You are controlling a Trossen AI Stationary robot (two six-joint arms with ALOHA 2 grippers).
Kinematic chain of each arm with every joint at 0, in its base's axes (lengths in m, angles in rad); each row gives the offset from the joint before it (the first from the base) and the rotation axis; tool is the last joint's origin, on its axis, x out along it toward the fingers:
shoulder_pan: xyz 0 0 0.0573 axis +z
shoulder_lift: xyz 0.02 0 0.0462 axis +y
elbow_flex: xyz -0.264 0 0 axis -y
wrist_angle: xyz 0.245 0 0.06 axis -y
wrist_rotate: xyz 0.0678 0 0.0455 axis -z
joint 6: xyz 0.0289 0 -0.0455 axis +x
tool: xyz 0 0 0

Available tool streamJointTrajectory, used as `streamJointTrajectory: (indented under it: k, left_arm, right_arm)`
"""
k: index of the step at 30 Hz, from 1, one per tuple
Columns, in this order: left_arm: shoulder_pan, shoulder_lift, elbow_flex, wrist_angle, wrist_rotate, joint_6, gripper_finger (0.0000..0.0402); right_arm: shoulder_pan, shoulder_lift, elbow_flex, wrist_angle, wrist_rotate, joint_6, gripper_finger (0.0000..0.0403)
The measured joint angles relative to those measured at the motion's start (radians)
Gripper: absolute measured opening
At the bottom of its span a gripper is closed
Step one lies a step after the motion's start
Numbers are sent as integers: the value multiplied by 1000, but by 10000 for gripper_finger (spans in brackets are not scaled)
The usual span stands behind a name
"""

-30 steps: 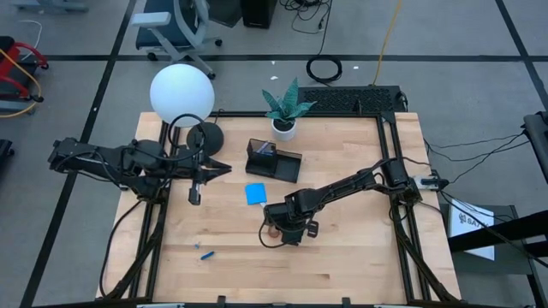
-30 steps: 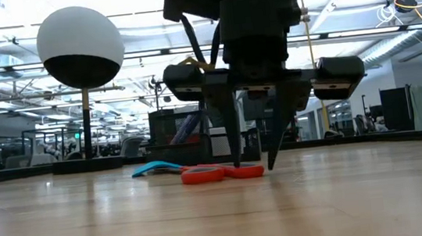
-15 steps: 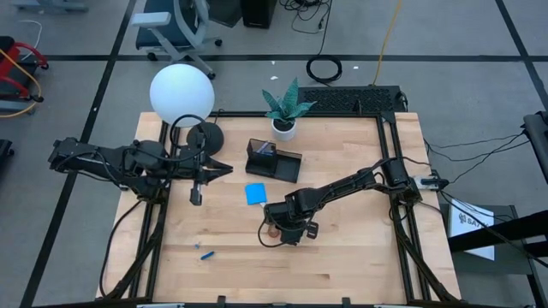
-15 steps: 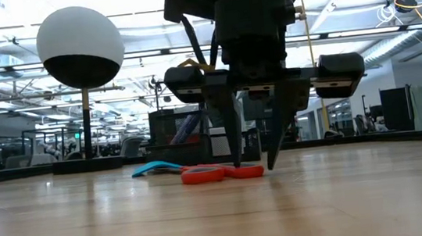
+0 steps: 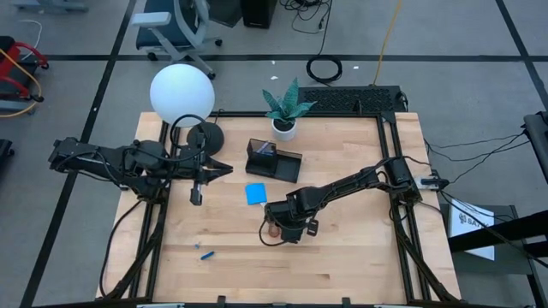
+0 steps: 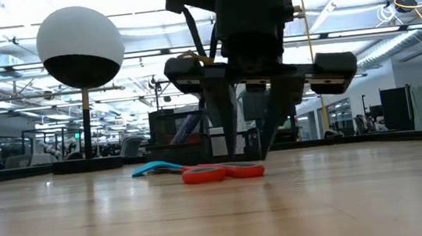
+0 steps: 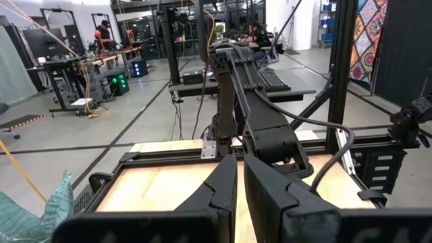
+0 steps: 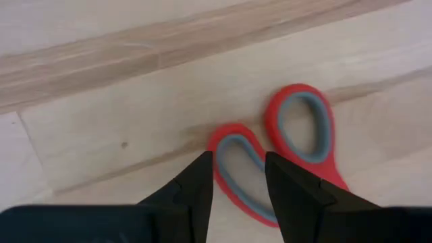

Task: Pick and place office supplies into organizer
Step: Put the red scissors into the desk organizer

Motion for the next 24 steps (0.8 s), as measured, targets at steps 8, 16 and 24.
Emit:
streamJointTrajectory:
  k: [8, 16, 24]
  left_arm:
    - [0, 0, 0, 0, 0, 0, 37]
    - [0, 0, 0, 0, 0, 0, 37]
    - [0, 0, 0, 1, 0, 1, 37]
  right_arm:
    - [1, -1, 2, -18, 10, -2, 126]
    - [-2, -1, 2, -47, 13, -6, 126]
    - [-1, 5, 3, -36, 10, -34, 126]
